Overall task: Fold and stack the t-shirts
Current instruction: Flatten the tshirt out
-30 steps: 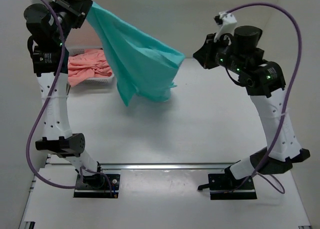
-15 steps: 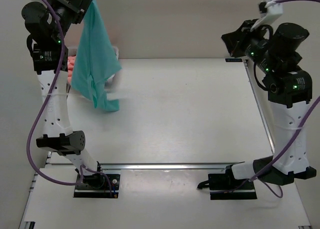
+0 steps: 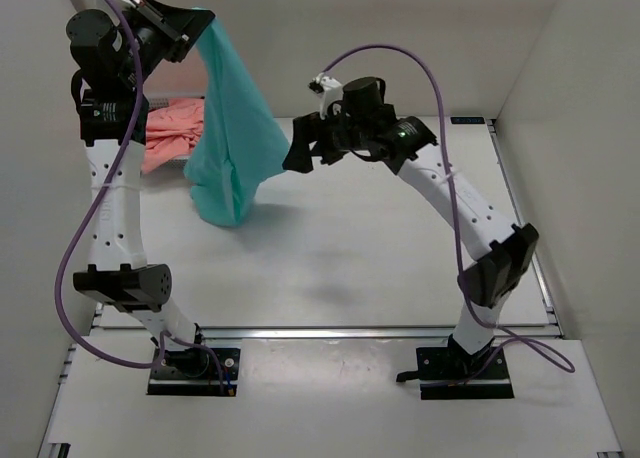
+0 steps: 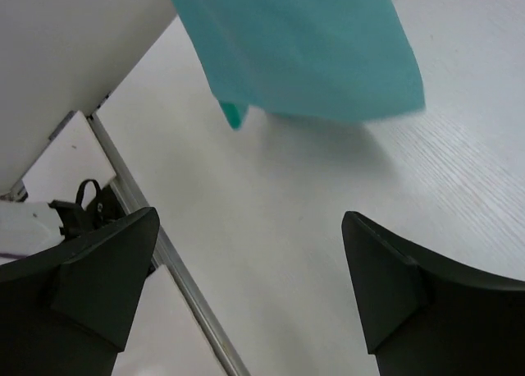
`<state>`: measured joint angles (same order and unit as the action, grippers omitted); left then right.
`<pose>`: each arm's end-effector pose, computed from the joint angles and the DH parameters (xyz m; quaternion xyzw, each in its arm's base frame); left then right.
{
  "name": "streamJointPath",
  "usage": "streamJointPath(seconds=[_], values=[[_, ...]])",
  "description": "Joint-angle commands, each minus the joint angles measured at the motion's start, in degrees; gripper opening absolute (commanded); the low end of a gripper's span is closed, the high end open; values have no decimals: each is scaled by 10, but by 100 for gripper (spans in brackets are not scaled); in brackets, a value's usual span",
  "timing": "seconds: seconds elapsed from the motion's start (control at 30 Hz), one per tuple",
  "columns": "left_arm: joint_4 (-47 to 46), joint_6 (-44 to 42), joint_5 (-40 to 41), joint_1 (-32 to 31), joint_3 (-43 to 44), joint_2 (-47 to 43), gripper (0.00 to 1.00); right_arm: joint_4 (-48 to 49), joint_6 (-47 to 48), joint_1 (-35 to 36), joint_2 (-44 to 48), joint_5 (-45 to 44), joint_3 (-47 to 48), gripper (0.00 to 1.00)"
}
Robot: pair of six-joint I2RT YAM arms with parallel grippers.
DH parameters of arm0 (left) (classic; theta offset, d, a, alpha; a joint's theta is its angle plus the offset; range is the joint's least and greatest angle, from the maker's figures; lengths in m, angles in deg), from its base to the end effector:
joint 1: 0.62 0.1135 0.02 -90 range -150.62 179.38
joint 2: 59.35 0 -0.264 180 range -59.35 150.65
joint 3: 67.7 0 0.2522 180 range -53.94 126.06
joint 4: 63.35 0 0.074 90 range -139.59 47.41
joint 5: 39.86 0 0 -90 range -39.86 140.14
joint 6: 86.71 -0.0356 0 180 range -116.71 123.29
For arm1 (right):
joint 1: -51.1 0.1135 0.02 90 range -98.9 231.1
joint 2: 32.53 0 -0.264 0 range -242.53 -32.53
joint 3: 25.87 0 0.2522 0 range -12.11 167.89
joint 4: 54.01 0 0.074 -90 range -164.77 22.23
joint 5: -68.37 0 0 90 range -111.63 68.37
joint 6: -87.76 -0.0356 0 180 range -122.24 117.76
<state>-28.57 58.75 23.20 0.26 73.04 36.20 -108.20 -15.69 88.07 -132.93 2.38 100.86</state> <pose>0.3275 -0.0111 0.5743 -0.1361 0.6332 -0.4751 0.5957 0.3012 0.2448 0.4352 -0.2758 0.7983 0.3762 0.3808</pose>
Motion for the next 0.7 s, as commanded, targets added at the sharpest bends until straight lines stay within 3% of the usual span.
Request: streamJointPath(seconds=[0.0,0.13,0.3,0.37,0.4,0.43,0.6,0.67], values=[[-1,4,-18,-2,-7,-47,0,87,0,20,-22,15,68,94],[9,8,-18,-26,-17,-50,0,126,-10,64,-98,-7,97,95],[5,6,-19,-30,-46,-62,0,148,-42,52,-196,9,161,95],[-1,10,-24,-30,-53,-65,0,147,-47,44,-197,17,162,60],[-3,12,-22,-29,-59,-68,0,131,-43,41,-190,4,161,10],[-8,12,-25,-30,-60,-68,0,119,-32,36,-183,-8,160,0],[-17,25,-42,-32,-61,-59,0,91,-5,-7,-77,-85,117,0],[-25,27,-51,-36,-63,-57,0,109,-6,-32,-21,-107,52,0]])
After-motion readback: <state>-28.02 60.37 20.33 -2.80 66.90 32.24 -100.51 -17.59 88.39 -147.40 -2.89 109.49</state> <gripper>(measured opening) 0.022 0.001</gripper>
